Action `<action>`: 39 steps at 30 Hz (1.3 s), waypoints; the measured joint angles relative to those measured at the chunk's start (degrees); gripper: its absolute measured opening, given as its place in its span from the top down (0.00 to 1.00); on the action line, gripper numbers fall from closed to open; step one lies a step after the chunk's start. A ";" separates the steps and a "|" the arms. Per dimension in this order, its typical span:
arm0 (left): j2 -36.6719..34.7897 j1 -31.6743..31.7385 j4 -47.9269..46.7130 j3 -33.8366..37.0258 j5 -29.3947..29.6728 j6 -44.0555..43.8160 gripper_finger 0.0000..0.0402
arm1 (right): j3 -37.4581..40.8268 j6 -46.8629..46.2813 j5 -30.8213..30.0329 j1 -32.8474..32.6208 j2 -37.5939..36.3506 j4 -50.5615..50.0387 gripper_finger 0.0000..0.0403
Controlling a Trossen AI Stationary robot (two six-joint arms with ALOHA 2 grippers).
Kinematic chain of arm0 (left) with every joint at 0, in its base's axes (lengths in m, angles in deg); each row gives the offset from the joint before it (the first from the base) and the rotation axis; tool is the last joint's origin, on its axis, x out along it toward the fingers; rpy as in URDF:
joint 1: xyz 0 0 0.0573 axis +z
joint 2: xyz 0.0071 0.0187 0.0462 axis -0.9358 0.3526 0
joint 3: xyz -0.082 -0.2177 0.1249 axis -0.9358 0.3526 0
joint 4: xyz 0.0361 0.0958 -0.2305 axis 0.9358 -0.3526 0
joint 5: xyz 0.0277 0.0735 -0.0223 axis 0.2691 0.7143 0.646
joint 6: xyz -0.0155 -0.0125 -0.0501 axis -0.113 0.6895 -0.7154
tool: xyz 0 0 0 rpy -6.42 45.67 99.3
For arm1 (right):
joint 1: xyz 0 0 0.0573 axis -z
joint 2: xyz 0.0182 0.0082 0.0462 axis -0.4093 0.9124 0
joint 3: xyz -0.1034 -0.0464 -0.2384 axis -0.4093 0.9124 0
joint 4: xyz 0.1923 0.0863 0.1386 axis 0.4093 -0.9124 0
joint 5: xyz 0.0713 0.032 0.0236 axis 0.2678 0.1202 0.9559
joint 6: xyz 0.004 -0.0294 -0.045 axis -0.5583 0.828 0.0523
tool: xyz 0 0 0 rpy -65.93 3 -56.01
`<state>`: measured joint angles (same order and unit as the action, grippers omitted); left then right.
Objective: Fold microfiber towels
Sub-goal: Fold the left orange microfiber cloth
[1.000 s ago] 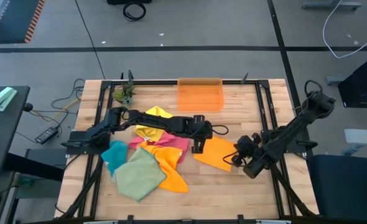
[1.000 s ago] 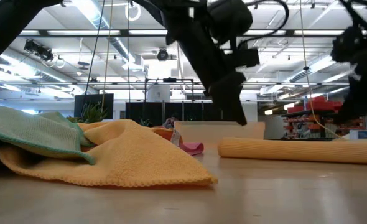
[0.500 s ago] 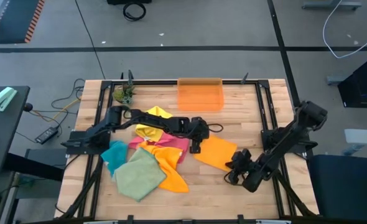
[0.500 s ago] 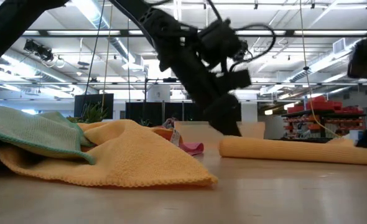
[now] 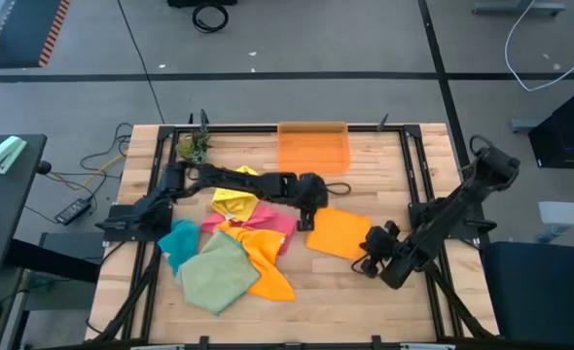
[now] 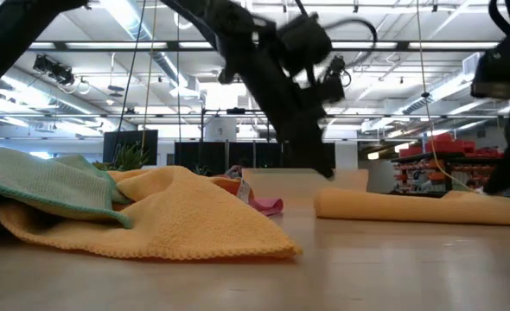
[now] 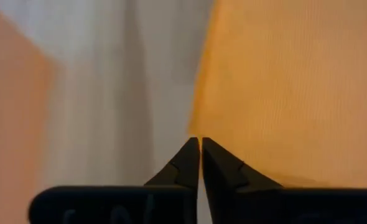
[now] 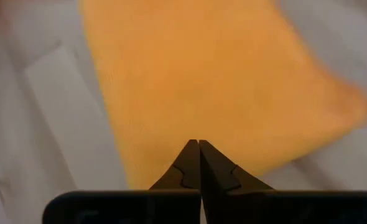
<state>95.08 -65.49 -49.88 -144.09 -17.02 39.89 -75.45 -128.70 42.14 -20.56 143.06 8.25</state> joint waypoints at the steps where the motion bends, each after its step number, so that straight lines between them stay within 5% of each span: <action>1: -0.99 0.02 0.34 -0.46 0.03 0.08 0.90 | 0.00 0.38 -0.13 0.30 -1.59 -1.03 1.00; 8: -5.15 -0.57 -5.03 3.77 -5.62 -1.51 0.86 | -0.09 0.28 -1.04 1.11 -5.30 0.64 1.00; 11: -5.02 -1.81 2.27 9.12 -10.95 -3.27 0.89 | -0.05 0.05 -0.86 1.23 -2.13 1.22 1.00; 16: -4.93 -5.45 20.45 17.58 -11.89 -4.49 0.98 | 2.37 -4.36 1.90 4.47 3.76 1.30 1.00; 22: -4.47 -7.35 23.68 19.80 -8.49 -5.46 0.96 | 4.57 -4.55 1.69 11.09 4.47 1.66 1.00; 31: -5.73 -4.78 22.45 19.84 -4.28 -5.90 0.98 | 4.75 20.79 8.16 26.48 -1.38 0.25 1.00; 39: -19.72 -3.70 9.81 19.66 -4.24 -2.64 0.90 | -0.70 41.59 14.33 39.79 -10.57 -10.88 1.00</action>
<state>75.37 -69.19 -40.07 -124.42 -21.26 37.24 -76.15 -87.11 56.47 19.23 132.49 -2.62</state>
